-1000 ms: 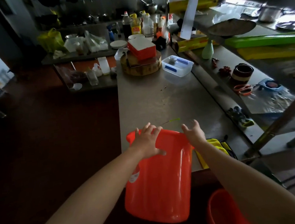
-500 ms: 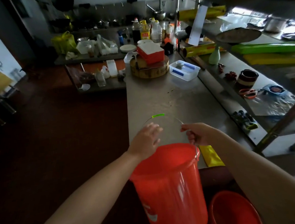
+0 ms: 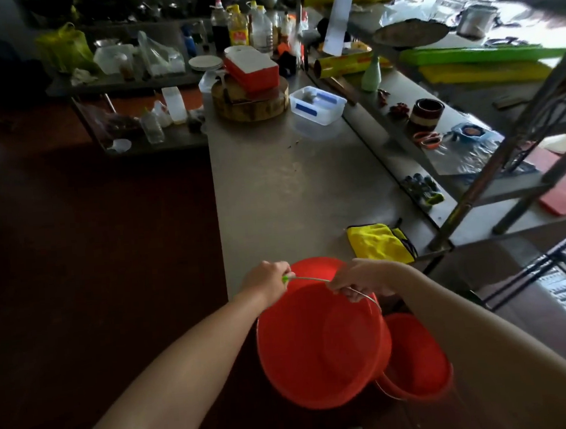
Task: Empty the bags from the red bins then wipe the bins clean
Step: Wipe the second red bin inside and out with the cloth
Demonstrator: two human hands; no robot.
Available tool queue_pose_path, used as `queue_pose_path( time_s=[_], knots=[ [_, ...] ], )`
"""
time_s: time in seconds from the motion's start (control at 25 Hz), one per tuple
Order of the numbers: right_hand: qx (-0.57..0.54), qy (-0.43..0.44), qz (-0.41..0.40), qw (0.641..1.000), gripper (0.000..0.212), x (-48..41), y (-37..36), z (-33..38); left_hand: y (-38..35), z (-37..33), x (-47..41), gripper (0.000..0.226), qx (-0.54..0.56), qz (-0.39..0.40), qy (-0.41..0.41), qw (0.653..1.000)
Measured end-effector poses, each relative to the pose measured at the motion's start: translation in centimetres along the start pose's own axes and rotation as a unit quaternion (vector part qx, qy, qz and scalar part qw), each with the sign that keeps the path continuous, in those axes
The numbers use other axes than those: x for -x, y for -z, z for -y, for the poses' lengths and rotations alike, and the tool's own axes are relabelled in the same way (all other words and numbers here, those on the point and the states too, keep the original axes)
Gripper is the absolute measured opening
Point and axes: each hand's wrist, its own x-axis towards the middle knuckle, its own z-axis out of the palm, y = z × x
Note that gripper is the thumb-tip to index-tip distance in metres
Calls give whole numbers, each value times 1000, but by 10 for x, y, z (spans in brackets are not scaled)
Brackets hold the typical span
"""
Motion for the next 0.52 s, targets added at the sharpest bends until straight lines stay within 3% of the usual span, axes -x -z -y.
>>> queue_pose_path(
  time_s=[0.24, 0.36, 0.52],
  knots=[
    [160, -16, 12, 987, 13, -17, -10, -44, -52, -54, 16, 17, -57, 47, -5, 997],
    [171, -20, -9, 985, 18, -33, -12, -78, -75, -51, 15, 11, -62, 61, 37, 996],
    [151, -16, -10, 988, 10, -57, -18, -136, -129, -42, 20, 5, -23, 80, 52, 995]
  ],
)
